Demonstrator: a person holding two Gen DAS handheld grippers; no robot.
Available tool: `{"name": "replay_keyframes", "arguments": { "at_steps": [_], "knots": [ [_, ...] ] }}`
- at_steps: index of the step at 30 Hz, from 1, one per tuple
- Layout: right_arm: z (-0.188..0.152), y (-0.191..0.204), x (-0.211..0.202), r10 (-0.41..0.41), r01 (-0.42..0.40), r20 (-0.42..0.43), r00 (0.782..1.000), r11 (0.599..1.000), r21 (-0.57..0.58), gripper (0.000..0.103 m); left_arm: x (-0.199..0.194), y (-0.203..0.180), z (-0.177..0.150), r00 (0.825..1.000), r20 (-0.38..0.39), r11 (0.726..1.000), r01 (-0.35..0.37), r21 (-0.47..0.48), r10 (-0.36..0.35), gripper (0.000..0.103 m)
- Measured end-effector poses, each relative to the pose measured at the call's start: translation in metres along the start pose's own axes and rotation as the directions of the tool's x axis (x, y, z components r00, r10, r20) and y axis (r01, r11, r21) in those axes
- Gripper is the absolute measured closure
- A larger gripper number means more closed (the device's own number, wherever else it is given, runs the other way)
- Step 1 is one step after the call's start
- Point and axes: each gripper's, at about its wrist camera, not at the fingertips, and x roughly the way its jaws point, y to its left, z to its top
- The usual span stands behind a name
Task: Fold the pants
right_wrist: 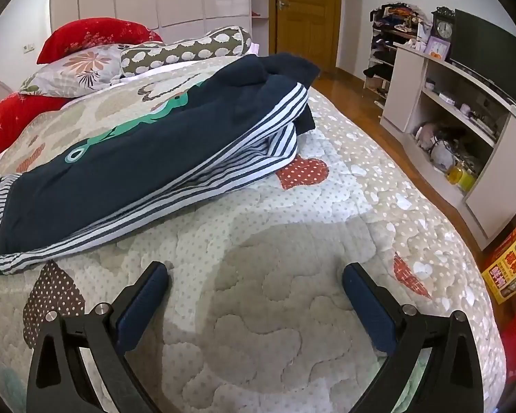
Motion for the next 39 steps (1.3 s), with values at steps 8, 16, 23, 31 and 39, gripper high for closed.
{"name": "replay_keyframes", "arguments": {
  "at_steps": [8, 16, 23, 31, 39],
  "knots": [
    [0.001, -0.002, 0.002, 0.014, -0.014, 0.004, 1.0, 1.0, 0.002, 0.0, -0.002, 0.017, 0.006, 1.0, 0.0, 0.996, -0.026, -0.086, 0.026, 0.0],
    [0.0, -0.002, 0.001, 0.017, -0.017, 0.006, 1.0, 1.0, 0.003, 0.0, 0.008, 0.055, 0.014, 0.999, -0.044, 0.974, -0.028, -0.226, 0.018, 0.0],
    [0.001, -0.002, 0.001, 0.02, -0.02, 0.007, 1.0, 1.0, 0.005, 0.0, 0.04, 0.079, 0.054, 0.995, -0.046, 0.952, 0.072, -0.298, -0.09, 0.0],
    [0.0, -0.002, -0.001, 0.024, -0.024, 0.011, 1.0, 1.0, 0.006, 0.0, 0.094, 0.062, 0.088, 0.982, -0.151, 0.96, 0.069, -0.273, -0.113, 0.089],
    [0.0, -0.002, -0.001, 0.024, -0.025, 0.011, 1.0, 1.0, 0.006, 0.0, 0.068, 0.084, 0.096, 0.996, -0.094, 0.972, -0.019, -0.233, -0.003, 0.089]
  ]
}}
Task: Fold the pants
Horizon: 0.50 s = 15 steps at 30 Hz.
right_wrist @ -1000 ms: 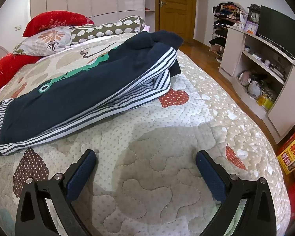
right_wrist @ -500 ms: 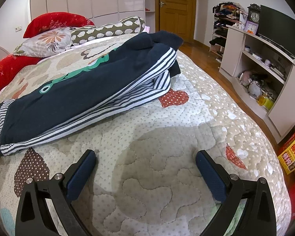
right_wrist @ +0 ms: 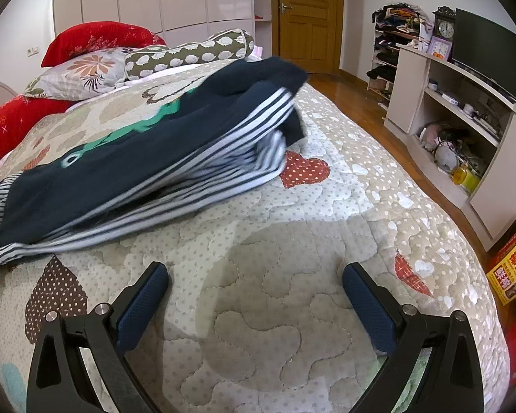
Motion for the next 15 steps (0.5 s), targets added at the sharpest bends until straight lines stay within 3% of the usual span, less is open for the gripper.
{"name": "replay_keyframes", "arguments": {
  "at_steps": [5, 6, 9, 11, 13, 15],
  "knots": [
    [0.0, 0.0, 0.0, 0.0, 0.0, -0.001, 1.0, 1.0, 0.0, 0.0, -0.02, 0.005, -0.005, 0.999, 0.035, 1.0, -0.006, 0.012, 0.005, 0.083],
    [0.0, 0.0, 0.0, -0.001, 0.001, 0.0, 1.0, 1.0, -0.001, 0.0, -0.029, 0.005, -0.008, 0.998, 0.059, 1.0, -0.01, 0.017, 0.009, 0.079],
    [0.0, 0.0, 0.0, 0.0, 0.0, 0.001, 1.0, 1.0, -0.001, 0.0, -0.055, 0.008, -0.019, 0.993, 0.111, 0.999, -0.036, 0.014, 0.034, 0.046],
    [0.0, 0.0, 0.0, -0.001, 0.001, 0.0, 1.0, 1.0, -0.001, 0.0, -0.074, 0.009, -0.029, 0.987, 0.159, 0.999, -0.041, 0.002, 0.04, 0.04],
    [0.0, 0.0, 0.0, 0.0, 0.0, 0.0, 1.0, 1.0, 0.0, 0.0, -0.089, 0.005, -0.038, 0.98, 0.19, 0.998, -0.065, 0.002, 0.063, 0.026],
    [-0.001, 0.0, -0.001, 0.001, -0.001, 0.002, 1.0, 1.0, 0.0, 0.0, -0.102, -0.002, -0.047, 0.971, 0.224, 0.996, -0.083, 0.012, 0.078, 0.023]
  ]
}}
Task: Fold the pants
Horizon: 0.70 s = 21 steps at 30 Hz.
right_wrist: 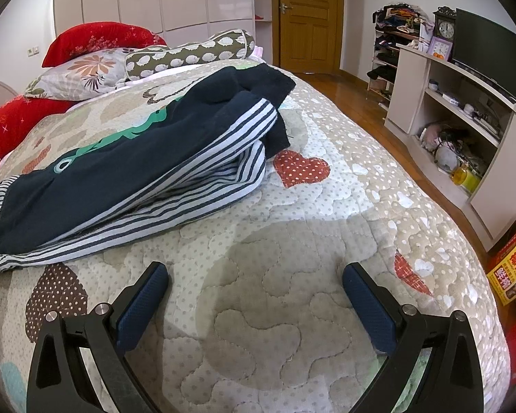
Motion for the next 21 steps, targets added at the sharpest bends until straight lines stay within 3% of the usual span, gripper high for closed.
{"name": "replay_keyframes", "arguments": {
  "at_steps": [5, 8, 21],
  "knots": [
    [0.0, 0.0, 0.0, -0.002, 0.002, 0.0, 1.0, 1.0, -0.001, 0.0, -0.018, -0.024, -0.009, 0.999, 0.044, 0.994, -0.003, 0.112, -0.002, 0.022],
    [0.0, 0.0, -0.001, -0.002, 0.002, 0.001, 1.0, 1.0, -0.002, 0.0, -0.019, -0.031, -0.014, 0.999, 0.028, 0.989, 0.021, 0.144, -0.025, 0.022],
    [0.0, 0.0, 0.0, -0.002, 0.002, 0.002, 1.0, 1.0, -0.002, 0.0, -0.009, -0.039, -0.028, 0.999, -0.024, 0.986, 0.036, 0.164, -0.032, 0.022]
  ]
}}
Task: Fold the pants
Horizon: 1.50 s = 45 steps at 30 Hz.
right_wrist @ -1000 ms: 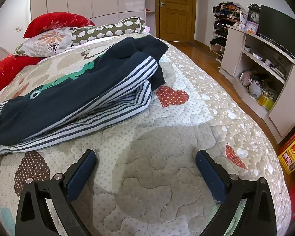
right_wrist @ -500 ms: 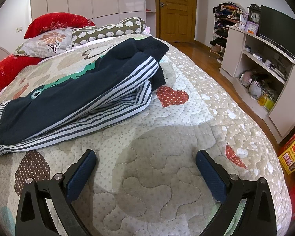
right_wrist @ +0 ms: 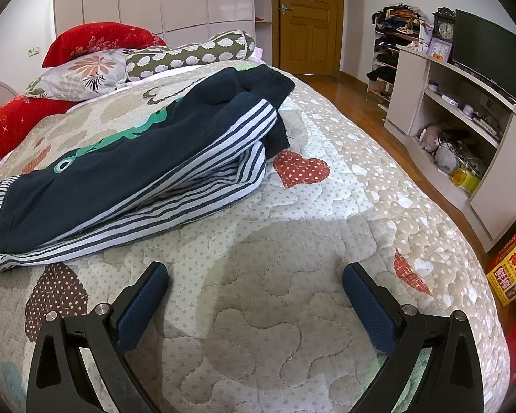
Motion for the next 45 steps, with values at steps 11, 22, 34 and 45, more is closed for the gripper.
{"name": "replay_keyframes", "arguments": {
  "at_steps": [11, 22, 34, 45],
  "knots": [
    [0.0, 0.001, -0.001, -0.006, 0.006, 0.003, 1.0, 1.0, -0.004, 0.0, 0.003, 0.0, -0.002, 1.0, -0.014, 1.0, 0.019, -0.002, -0.019, 0.022],
    [-0.001, 0.002, -0.003, -0.018, 0.018, -0.008, 1.0, 1.0, -0.023, 0.0, 0.012, 0.006, -0.004, 0.998, -0.046, 0.999, 0.043, 0.0, -0.043, 0.022],
    [0.052, -0.04, -0.02, 0.342, -0.341, -0.148, 0.928, 0.94, 0.03, 0.054, 0.041, 0.088, 0.007, 0.994, -0.092, 0.974, 0.037, -0.224, -0.059, 0.022],
    [0.077, -0.018, 0.027, 0.55, -0.506, -0.204, 0.81, 0.831, 0.23, 0.055, 0.049, 0.064, 0.004, 0.972, -0.105, 0.961, 0.183, -0.207, -0.208, 0.022]
  ]
}}
